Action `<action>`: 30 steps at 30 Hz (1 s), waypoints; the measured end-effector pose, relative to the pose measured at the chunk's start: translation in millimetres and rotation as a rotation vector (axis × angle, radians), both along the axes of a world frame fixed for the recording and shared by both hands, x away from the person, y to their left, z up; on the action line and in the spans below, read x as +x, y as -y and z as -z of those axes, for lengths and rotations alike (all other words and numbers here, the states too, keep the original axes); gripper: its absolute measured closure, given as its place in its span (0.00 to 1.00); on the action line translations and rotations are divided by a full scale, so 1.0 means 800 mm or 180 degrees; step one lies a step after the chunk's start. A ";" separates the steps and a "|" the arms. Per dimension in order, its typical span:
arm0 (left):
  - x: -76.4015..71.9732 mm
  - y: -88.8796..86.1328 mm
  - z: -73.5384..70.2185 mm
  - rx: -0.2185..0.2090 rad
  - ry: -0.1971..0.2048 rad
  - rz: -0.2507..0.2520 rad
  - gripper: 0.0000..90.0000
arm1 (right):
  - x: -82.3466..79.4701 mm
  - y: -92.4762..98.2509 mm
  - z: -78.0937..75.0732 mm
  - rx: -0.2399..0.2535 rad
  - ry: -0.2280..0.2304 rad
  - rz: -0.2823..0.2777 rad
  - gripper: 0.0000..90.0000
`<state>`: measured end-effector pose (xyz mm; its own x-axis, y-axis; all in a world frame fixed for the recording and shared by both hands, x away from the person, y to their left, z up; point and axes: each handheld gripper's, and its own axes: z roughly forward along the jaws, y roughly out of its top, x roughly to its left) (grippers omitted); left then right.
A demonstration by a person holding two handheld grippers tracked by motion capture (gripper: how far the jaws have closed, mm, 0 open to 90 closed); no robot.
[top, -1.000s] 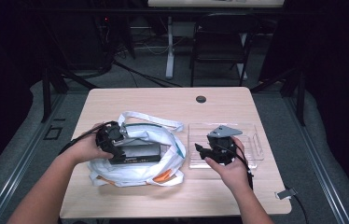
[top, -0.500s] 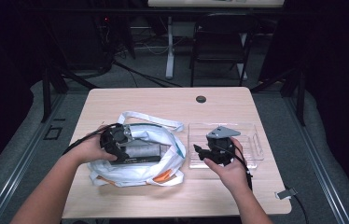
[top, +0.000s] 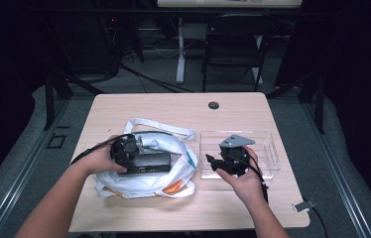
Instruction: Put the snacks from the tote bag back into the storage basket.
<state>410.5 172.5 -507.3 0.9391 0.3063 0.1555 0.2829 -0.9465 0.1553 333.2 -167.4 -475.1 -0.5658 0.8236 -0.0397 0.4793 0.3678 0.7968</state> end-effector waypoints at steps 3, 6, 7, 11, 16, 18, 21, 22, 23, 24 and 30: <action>0.001 0.002 0.004 0.0041 -0.0014 0.0016 0.37 | -0.001 -0.001 0.001 0.0011 -0.0003 0.0014 0.45; 0.003 0.004 0.010 0.0068 -0.0012 0.0044 0.36 | -0.001 0.000 0.001 0.0012 0.0009 0.0014 0.45; 0.004 0.004 0.011 0.0067 -0.0016 0.0058 0.36 | 0.000 0.000 0.001 0.0022 0.0013 0.0018 0.45; 0.006 0.004 0.018 0.0085 -0.0051 0.0058 0.35 | 0.000 0.001 0.000 0.0006 -0.0004 0.0023 0.45; 0.010 0.003 0.023 0.0051 -0.0093 0.0059 0.35 | 0.000 0.001 0.000 0.0009 -0.0005 0.0025 0.45; 0.012 0.001 0.026 0.0036 -0.0141 0.0056 0.35 | 0.000 0.001 0.001 0.0025 0.0002 0.0021 0.45; 0.012 0.001 0.027 0.0044 -0.0139 0.0080 0.35 | 0.000 0.001 0.001 0.0019 -0.0013 0.0022 0.45; 0.012 0.000 0.028 0.0033 -0.0154 0.0081 0.35 | 0.000 0.001 0.001 0.0006 -0.0017 0.0030 0.45; 0.012 0.000 0.029 0.0039 -0.0137 0.0109 0.36 | 0.000 0.001 0.002 0.0009 -0.0021 0.0026 0.45; 0.012 0.000 0.030 0.0038 -0.0133 0.0132 0.36 | 0.000 0.001 0.002 0.0021 -0.0020 0.0027 0.45; 0.008 -0.001 0.029 0.0036 -0.0121 0.0197 0.40 | 0.001 0.001 0.003 0.0021 -0.0025 0.0030 0.45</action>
